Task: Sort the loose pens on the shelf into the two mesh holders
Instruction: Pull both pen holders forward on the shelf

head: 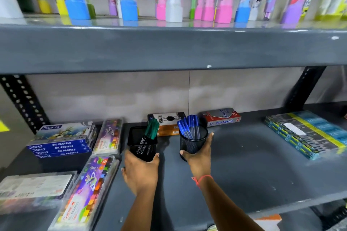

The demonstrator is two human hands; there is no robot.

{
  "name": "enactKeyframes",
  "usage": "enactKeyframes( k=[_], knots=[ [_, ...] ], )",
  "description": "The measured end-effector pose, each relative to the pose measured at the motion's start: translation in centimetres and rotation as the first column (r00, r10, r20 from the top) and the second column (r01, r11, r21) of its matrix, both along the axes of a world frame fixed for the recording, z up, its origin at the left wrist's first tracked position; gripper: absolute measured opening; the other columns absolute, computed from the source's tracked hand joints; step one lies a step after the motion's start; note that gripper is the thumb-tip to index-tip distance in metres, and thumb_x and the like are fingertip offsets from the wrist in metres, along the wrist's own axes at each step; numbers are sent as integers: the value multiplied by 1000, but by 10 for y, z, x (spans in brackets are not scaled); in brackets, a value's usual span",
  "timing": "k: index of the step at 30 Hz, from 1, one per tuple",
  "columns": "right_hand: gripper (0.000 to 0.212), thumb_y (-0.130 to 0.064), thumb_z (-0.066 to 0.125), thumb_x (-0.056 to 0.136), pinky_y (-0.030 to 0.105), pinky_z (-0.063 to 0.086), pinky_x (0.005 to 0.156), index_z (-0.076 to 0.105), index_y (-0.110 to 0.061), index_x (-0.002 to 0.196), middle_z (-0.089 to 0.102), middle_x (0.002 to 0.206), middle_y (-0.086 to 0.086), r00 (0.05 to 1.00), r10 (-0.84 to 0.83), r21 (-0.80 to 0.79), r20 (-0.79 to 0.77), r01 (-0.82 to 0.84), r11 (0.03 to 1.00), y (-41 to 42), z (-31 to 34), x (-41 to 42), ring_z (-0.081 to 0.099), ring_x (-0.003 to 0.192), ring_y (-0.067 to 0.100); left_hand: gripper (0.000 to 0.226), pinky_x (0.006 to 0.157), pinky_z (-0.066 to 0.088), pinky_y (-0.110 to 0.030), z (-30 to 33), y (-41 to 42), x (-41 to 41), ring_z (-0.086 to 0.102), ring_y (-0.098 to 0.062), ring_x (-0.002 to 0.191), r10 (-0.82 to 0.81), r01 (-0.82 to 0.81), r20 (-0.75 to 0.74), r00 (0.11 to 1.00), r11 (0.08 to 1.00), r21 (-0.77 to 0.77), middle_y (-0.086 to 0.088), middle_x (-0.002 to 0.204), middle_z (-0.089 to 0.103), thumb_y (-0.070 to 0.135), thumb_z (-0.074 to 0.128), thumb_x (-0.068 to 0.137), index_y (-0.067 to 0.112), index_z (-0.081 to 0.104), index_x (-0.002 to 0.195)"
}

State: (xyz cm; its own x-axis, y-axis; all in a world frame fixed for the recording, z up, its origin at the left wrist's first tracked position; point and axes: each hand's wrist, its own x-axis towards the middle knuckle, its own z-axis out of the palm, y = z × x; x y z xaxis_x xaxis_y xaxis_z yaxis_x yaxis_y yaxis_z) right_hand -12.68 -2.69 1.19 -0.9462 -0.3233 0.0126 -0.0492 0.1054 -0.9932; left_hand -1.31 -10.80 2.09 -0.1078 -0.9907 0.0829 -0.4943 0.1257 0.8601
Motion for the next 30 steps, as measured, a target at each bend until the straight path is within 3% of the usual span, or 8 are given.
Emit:
enactKeyframes(
  k=[4, 10, 26, 30],
  knots=[
    [112, -1, 81, 59, 37, 36, 112, 16, -20, 147, 41, 141, 11, 998, -22, 63, -63, 26, 998, 9, 2, 2, 43, 130, 26, 87, 102, 35, -56, -1, 6, 5, 49, -40, 113, 2, -2, 10, 1000, 1000, 13, -24, 121, 54, 29, 83, 61, 2, 32, 127],
    [106, -11, 82, 56, 42, 43, 107, 22, -18, 143, 48, 137, 11, 994, -16, 162, -112, 34, 986, 50, 2, 30, 49, 125, 28, 79, 97, 39, -56, -3, 52, 28, 51, -41, 108, -25, 24, 31, 999, 999, 26, -23, 113, 60, 32, 85, 54, 4, 44, 116],
    [105, -17, 81, 62, 43, 44, 106, 16, -19, 145, 44, 138, 11, 992, 31, 266, -119, 1, 964, 122, 13, 64, 46, 126, 30, 85, 103, 31, -57, -2, 117, 60, 44, -42, 116, 33, -33, 14, 999, 999, 18, -23, 119, 56, 31, 85, 55, 3, 41, 122],
    [111, -14, 81, 65, 43, 40, 106, 7, -20, 147, 40, 138, 14, 992, 80, 281, -93, -51, 958, 127, 18, 65, 44, 128, 32, 84, 107, 25, -56, 4, 120, 63, 44, -42, 117, -7, 7, 15, 1000, 1000, 23, -23, 120, 56, 31, 85, 58, 2, 40, 122]
  ],
)
